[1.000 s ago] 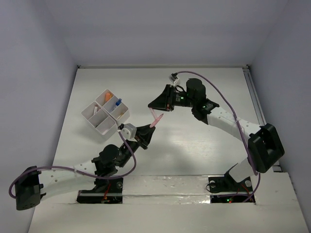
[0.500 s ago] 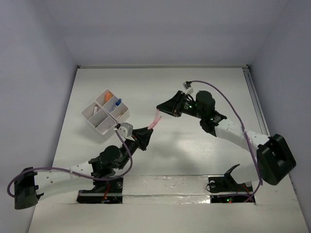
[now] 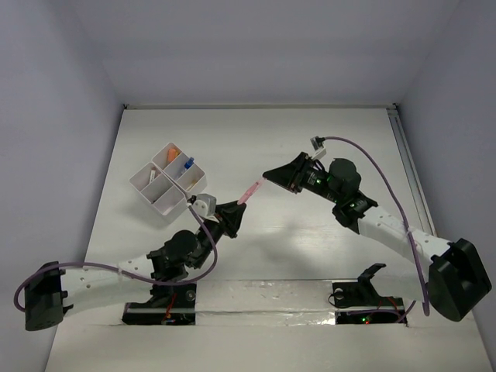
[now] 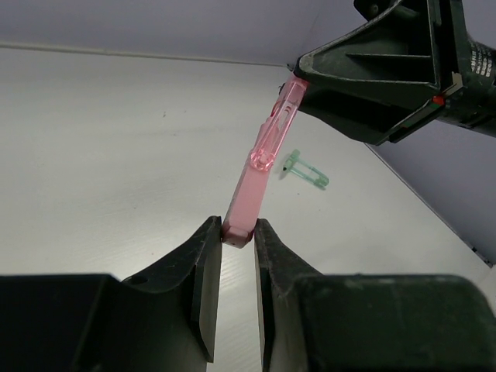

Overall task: Sort the stationery into containers
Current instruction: Close the pen cap on the pen.

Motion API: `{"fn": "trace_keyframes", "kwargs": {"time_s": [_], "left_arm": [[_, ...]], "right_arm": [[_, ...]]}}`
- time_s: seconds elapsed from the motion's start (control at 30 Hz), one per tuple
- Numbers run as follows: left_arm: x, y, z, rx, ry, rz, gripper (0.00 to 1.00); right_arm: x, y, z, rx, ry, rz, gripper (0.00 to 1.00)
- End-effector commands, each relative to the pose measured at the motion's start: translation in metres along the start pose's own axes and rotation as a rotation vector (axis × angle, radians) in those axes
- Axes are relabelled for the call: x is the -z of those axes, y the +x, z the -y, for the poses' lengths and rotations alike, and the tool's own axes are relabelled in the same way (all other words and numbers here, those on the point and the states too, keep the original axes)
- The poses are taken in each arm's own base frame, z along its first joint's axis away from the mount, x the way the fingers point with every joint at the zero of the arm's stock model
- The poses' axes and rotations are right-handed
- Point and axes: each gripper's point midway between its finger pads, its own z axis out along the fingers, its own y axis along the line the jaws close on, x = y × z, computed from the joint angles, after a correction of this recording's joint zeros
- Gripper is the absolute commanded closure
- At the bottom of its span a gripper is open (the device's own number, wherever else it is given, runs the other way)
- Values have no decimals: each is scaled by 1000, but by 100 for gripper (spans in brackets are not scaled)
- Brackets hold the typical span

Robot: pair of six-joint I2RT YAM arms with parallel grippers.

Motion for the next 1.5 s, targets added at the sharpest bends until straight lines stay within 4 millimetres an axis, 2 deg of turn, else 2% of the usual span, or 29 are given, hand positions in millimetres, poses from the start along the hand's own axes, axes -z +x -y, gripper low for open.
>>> {"fn": "trace_keyframes", "kwargs": {"time_s": [0.0, 0.17, 0.5, 0.77, 0.83, 1.03, 1.17, 1.3, 1.47], "left_arm": [[-9, -56, 23, 101, 40, 149, 100], [-11, -54, 25, 93, 48, 144, 100], [-14, -53, 38, 82, 104, 139, 100], [-16, -55, 33, 87, 70, 153, 100], [-17, -56, 29, 93, 47, 160, 100], [-19, -67, 24, 121, 8, 209, 100], [-22, -73, 26, 111, 5, 231, 100], [-23, -78, 28, 116, 7, 249, 100], [-22, -87, 28, 116, 6, 271, 100]], "right_arm": [[7, 10, 4, 68, 5, -43, 79], [10, 10, 7, 87, 23, -44, 80], [0, 19, 15, 77, 38, -117, 82], [-2, 21, 19, 69, 55, -117, 83], [-3, 27, 17, 75, 56, -123, 84], [-3, 33, 23, 54, 72, -85, 87], [-9, 49, 22, 51, 69, -117, 88], [-12, 61, 23, 60, 76, -148, 96], [-13, 65, 26, 81, 95, -151, 100]]}}
